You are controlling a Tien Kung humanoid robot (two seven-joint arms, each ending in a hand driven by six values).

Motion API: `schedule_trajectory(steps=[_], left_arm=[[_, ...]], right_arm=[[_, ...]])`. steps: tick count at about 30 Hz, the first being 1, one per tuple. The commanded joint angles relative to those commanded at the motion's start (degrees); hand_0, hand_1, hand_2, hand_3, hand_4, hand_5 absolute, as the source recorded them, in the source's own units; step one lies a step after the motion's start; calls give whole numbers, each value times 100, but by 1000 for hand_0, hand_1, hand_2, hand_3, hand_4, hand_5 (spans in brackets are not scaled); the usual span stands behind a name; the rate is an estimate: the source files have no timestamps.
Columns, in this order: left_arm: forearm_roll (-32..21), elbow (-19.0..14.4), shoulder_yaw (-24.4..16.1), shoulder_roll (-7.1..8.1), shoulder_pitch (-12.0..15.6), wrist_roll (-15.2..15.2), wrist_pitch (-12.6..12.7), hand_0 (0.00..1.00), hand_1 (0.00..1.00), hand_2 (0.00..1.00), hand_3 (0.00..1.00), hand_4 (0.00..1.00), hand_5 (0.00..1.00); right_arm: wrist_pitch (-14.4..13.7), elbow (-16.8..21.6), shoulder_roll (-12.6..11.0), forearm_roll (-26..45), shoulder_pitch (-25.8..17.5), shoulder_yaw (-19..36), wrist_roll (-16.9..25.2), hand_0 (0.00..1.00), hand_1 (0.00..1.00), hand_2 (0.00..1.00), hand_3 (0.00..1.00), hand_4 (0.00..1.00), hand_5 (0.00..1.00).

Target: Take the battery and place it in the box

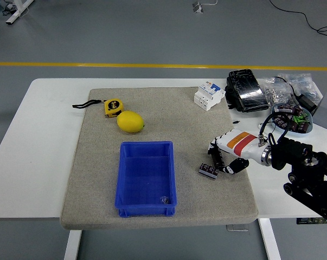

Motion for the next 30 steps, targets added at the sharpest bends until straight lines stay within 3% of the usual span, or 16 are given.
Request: schedule_trajectory(steps=[11,24,30], left_arm=[[21,6,-27,2,56,10,5,567,538,589,572,635,571],[113,10,-79,32,99,33,2,567,543,589,573,635,571],[148,13,-110,45,111,42,3,566,540,588,573,634,570]], right_arm=[[23,340,-73,-110,-41,261,-53,536,564,652,622,749,147],[-9,1470,66,-329,4,1058,-168,545,563,649,652,753,148],[-10,1979,228,-375,113,1014,-234,549,567,659,654,757,154]])
